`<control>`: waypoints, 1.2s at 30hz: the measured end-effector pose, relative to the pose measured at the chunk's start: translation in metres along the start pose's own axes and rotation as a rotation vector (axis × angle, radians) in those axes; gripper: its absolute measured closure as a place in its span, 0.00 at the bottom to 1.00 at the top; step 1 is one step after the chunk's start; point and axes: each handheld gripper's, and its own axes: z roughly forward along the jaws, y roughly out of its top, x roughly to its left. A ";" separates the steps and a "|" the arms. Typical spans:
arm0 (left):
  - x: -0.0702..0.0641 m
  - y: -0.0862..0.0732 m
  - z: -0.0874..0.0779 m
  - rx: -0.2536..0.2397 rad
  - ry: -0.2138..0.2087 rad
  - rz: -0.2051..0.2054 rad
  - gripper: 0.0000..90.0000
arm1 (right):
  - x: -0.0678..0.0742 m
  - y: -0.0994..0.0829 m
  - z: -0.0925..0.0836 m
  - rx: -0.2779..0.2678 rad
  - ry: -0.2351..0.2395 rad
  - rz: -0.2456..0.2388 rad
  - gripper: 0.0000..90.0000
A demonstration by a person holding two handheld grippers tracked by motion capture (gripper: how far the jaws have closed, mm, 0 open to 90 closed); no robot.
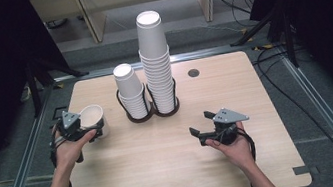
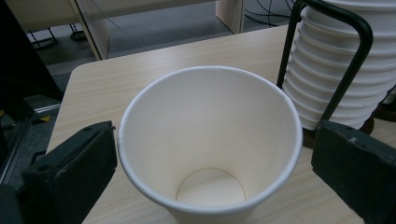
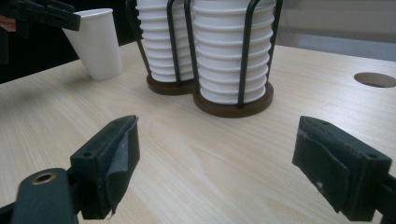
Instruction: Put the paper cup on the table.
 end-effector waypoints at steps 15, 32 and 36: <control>-0.005 -0.008 -0.020 -0.043 0.007 -0.010 0.00 | 0.001 0.000 -0.001 0.013 -0.002 0.019 0.17; -0.011 -0.021 -0.040 -0.087 0.025 -0.027 0.00 | 0.000 -0.001 0.000 0.015 0.017 0.032 0.17; -0.013 -0.026 -0.044 -0.091 0.025 -0.020 0.00 | -0.002 0.000 -0.001 -0.010 -0.004 0.012 0.17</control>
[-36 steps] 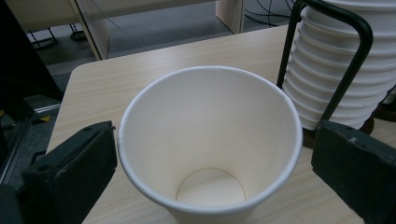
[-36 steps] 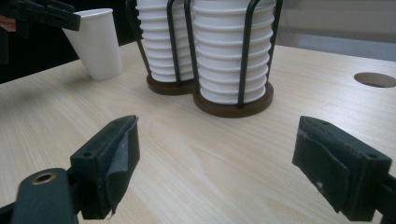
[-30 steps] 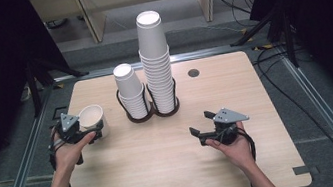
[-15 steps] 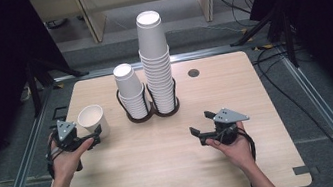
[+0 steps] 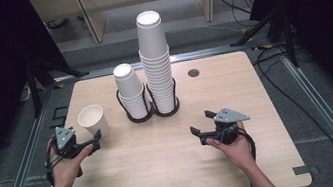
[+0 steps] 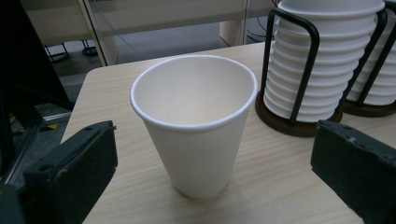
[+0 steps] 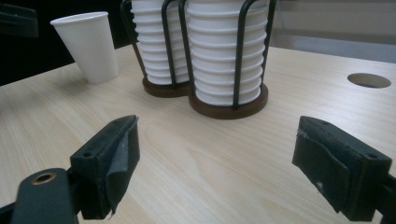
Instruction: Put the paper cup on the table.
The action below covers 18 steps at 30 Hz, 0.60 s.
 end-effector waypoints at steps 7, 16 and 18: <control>0.002 -0.005 -0.009 -0.018 0.010 -0.020 0.00 | 0.001 0.000 0.000 0.009 0.006 0.019 0.17; 0.000 -0.013 -0.016 -0.023 0.001 -0.023 0.00 | -0.001 -0.001 0.000 0.007 -0.006 0.008 0.17; -0.001 -0.014 -0.017 -0.023 -0.001 -0.022 0.00 | -0.001 -0.001 0.000 0.007 -0.007 0.007 0.17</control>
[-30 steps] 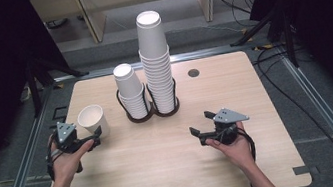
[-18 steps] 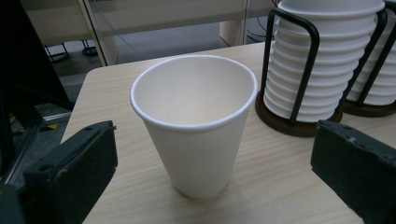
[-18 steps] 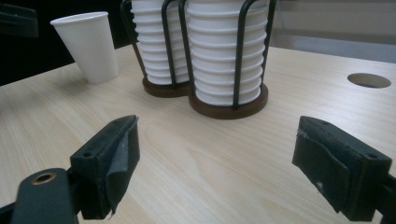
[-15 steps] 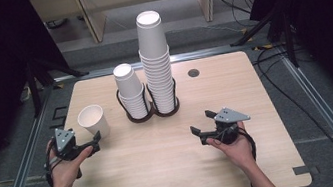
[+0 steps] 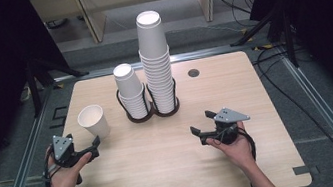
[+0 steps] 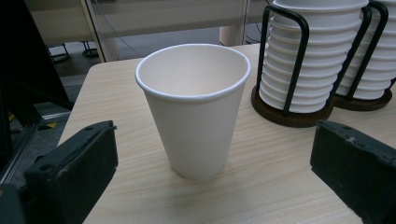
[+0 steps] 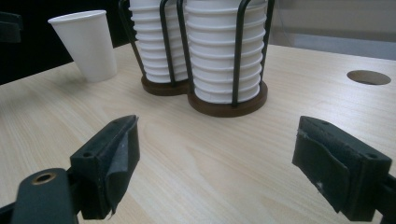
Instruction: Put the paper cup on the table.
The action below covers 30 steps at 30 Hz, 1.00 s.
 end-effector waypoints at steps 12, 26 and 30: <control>-0.003 -0.014 -0.005 -0.006 -0.010 -0.021 0.00 | 0.001 -0.001 0.000 0.002 0.012 0.015 0.17; -0.003 -0.041 -0.007 -0.022 -0.010 -0.061 0.00 | 0.002 -0.001 -0.002 0.024 0.012 0.033 0.17; -0.002 -0.044 -0.011 -0.050 0.002 -0.083 0.00 | 0.003 -0.004 0.000 0.031 0.014 0.037 0.17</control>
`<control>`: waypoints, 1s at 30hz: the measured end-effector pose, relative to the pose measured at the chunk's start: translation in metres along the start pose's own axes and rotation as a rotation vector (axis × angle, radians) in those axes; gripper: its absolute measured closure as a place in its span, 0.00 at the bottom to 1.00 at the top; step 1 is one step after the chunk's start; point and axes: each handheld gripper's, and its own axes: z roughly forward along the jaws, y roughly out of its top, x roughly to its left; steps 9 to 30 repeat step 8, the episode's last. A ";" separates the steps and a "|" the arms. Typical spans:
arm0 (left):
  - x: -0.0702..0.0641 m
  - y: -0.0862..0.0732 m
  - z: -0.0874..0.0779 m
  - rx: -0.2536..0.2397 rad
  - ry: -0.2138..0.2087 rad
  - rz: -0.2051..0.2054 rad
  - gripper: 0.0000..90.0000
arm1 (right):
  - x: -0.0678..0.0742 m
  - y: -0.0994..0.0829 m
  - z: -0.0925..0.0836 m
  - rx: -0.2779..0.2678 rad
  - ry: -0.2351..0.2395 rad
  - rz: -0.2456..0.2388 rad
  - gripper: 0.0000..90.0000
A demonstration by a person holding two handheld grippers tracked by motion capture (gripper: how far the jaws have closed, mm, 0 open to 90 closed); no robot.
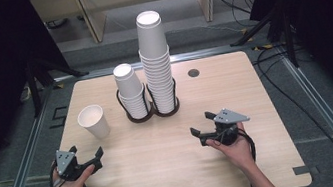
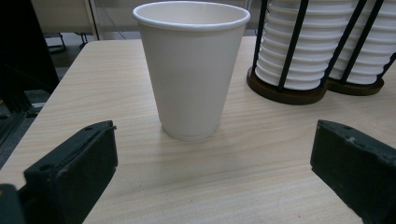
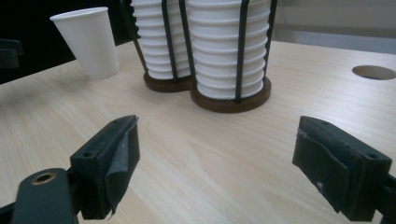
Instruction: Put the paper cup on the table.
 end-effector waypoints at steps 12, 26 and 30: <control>0.001 -0.001 0.000 0.002 -0.002 -0.010 0.00 | 0.000 -0.002 0.004 -0.013 0.019 -0.024 0.17; 0.001 -0.001 0.000 0.002 -0.002 -0.010 0.00 | 0.000 -0.002 0.004 -0.013 0.019 -0.024 0.17; 0.001 -0.001 0.000 0.002 -0.002 -0.010 0.00 | 0.000 -0.002 0.004 -0.013 0.019 -0.024 0.17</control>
